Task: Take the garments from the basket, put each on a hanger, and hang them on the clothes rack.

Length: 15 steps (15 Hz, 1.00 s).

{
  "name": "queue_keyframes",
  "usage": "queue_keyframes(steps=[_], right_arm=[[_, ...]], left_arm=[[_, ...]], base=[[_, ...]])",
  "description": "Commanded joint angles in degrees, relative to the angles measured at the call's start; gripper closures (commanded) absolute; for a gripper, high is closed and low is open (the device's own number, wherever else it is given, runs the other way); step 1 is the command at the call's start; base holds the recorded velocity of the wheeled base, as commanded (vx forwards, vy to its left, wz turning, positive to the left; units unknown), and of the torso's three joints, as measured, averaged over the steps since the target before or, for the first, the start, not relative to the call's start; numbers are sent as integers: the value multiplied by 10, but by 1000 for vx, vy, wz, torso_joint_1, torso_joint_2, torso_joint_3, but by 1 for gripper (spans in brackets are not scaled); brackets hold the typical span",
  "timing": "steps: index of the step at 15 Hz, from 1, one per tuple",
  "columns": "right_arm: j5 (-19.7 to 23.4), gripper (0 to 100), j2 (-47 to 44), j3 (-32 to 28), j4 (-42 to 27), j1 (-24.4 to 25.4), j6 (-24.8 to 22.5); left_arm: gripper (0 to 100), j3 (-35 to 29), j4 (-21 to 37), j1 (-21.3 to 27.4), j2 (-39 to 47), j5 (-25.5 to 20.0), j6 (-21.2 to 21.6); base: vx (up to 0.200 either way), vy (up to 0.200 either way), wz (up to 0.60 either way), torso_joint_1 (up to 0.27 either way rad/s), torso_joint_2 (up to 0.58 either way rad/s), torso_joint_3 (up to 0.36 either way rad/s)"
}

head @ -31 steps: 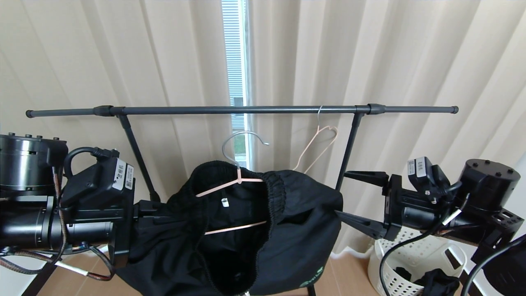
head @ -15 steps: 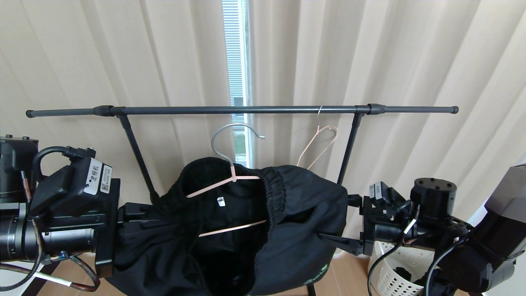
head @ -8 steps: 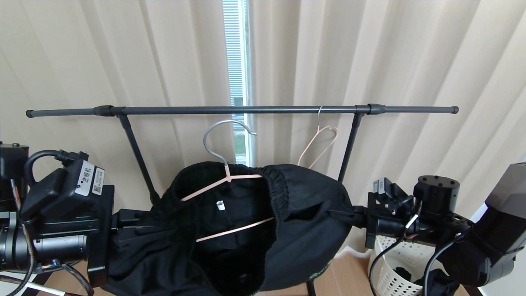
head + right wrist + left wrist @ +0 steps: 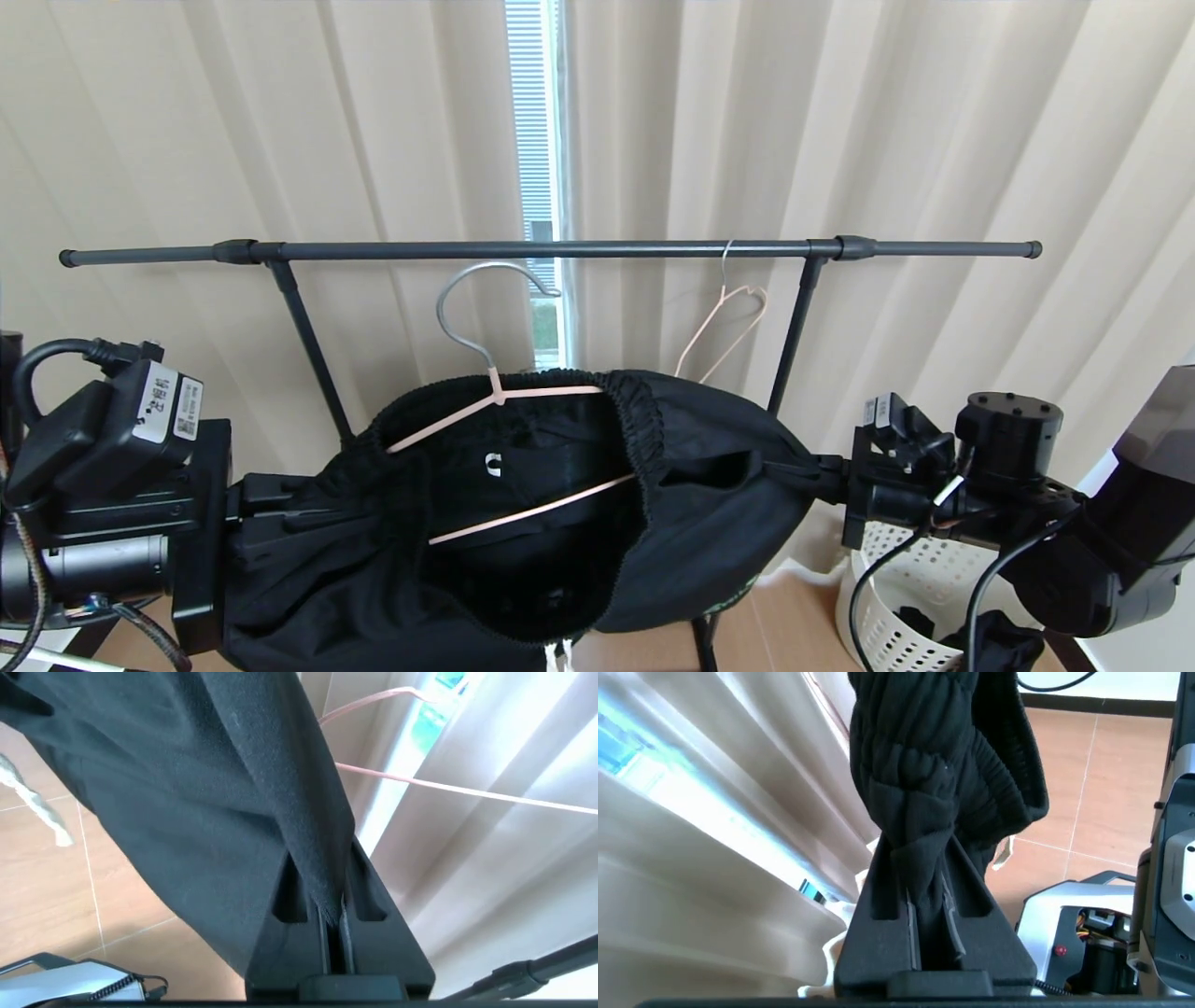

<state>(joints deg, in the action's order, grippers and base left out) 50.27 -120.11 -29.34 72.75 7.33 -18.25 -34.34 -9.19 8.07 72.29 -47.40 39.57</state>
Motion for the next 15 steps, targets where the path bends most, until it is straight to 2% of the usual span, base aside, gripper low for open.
queue_keyframes(steps=[1, 3, 4, 6, 8, 10, 11, 13, 15], right_arm=[[0, 100, -3, 1, 0, 1, 0], [-1, 100, -2, 5, 2, 1, -10], [-1, 0, -2, 7, 2, 1, -37], [0, 0, 2, 15, 0, 5, -47], [-1, 0, 5, 19, 5, 5, -77], [-3, 0, 28, 25, 5, 16, -82], [-10, 0, 35, 25, 6, 21, -82], [-68, 0, 60, 26, 11, 36, -79], [-74, 0, 66, 25, 29, 49, -49]], left_arm=[[100, 1, 0, -1, 0, 0, 0], [100, 2, 0, -1, 1, 0, 0], [100, 6, 0, -1, 2, 0, 0], [100, 9, 0, -2, 2, 0, -1], [100, 9, -1, -2, 0, 2, -28], [100, 16, -1, -18, 1, 3, -35], [100, 19, -1, -24, 2, 3, -35], [100, 26, -1, -38, 3, 4, -36], [100, 34, 0, -39, 11, 4, -35]], base=[[0, 0, 0, 0, 0, 0], [0, 0, 0, 0, 0, 0], [0, 0, 0, 0, 0, 0], [0, 0, 0, 0, 0, 0], [0, 0, 0, 0, 0, 0], [0, 0, 0, 0, 0, 0], [0, 0, 0, 0, 0, 0], [0, 0, 0, 0, 0, 0], [0, 0, 0, 0, 0, 0]])
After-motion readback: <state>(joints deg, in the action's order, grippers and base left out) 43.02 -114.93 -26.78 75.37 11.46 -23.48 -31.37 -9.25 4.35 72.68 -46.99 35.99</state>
